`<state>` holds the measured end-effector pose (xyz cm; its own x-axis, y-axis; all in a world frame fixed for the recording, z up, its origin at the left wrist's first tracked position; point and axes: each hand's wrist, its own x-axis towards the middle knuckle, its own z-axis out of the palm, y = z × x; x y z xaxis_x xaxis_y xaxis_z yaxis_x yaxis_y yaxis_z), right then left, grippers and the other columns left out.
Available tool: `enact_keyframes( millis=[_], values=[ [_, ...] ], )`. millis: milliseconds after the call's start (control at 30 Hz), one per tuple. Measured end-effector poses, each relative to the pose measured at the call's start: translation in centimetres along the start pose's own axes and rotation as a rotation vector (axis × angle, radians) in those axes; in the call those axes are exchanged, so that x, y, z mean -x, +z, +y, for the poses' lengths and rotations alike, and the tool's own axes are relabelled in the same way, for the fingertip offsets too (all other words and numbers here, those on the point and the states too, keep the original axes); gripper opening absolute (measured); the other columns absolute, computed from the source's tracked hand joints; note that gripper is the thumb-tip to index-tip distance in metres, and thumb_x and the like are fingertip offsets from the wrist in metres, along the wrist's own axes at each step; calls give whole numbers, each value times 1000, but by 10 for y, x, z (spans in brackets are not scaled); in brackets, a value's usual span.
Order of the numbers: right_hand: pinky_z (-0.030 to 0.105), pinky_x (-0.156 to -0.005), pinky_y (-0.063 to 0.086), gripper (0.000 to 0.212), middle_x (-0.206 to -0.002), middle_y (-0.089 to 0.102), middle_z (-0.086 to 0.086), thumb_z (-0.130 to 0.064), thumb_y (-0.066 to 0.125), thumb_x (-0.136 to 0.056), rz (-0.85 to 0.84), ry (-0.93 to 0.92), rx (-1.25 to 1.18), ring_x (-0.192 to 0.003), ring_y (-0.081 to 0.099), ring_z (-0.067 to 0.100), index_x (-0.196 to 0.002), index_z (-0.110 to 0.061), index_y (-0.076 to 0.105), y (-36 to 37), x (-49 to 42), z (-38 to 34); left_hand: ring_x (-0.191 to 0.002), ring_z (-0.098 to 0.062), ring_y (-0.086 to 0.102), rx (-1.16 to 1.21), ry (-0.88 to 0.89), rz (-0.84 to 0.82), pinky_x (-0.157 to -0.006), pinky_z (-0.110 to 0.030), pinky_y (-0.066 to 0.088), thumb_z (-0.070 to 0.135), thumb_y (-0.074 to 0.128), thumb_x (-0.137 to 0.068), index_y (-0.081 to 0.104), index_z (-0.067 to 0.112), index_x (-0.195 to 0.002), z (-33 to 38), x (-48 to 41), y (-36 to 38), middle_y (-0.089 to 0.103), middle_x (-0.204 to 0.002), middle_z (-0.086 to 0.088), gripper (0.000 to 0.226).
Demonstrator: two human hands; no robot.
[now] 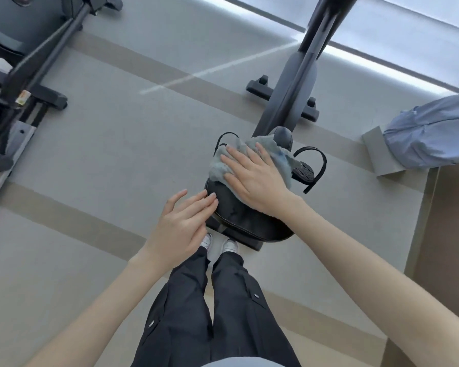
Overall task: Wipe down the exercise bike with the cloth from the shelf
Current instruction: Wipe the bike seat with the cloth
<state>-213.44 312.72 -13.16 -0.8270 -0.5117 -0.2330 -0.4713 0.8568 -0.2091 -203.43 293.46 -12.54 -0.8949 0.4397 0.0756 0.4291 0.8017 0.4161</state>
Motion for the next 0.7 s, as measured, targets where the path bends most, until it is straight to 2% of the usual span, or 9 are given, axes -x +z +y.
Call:
enact_keyframes(
  millis=[133,267,367,567,700],
  values=[
    [41,-104,28,40,-141,48,0,-35,28,-100,-84,-27,8,-127,45,24,-130,-20,51,1,-40,-7,-125,-22,52,-26,-32,-29,-104,-48,33,10,39,-87,63,6,-122,4,1,-1,58,-132,-4,42],
    [44,-110,22,45,-147,42,1,-38,29,-99,62,-33,0,-130,42,25,-134,-20,50,4,-5,-8,-127,-22,51,-67,-51,-55,-105,-46,31,11,37,-88,62,5,-123,10,3,-3,57,-134,-6,43],
    [49,-115,14,50,-150,36,0,-41,25,-98,63,-67,-19,-134,38,28,-140,-23,44,6,40,-5,-125,-22,52,-86,-50,-43,-105,-45,33,11,36,-89,63,3,-121,15,3,-4,59,-131,-8,43],
    [56,-112,23,48,-155,23,2,-40,25,-100,-7,-125,14,-136,34,32,-146,-25,31,20,123,26,-117,-22,59,-115,-28,21,-102,-45,36,9,37,-88,67,1,-115,25,9,0,63,-125,-10,40],
    [59,-111,23,49,-153,29,3,-43,30,-99,8,-212,96,-133,38,35,-145,-26,34,19,107,23,-120,-21,57,-112,-38,24,-103,-44,36,8,39,-88,65,2,-118,23,17,5,61,-128,-9,40]
  ],
)
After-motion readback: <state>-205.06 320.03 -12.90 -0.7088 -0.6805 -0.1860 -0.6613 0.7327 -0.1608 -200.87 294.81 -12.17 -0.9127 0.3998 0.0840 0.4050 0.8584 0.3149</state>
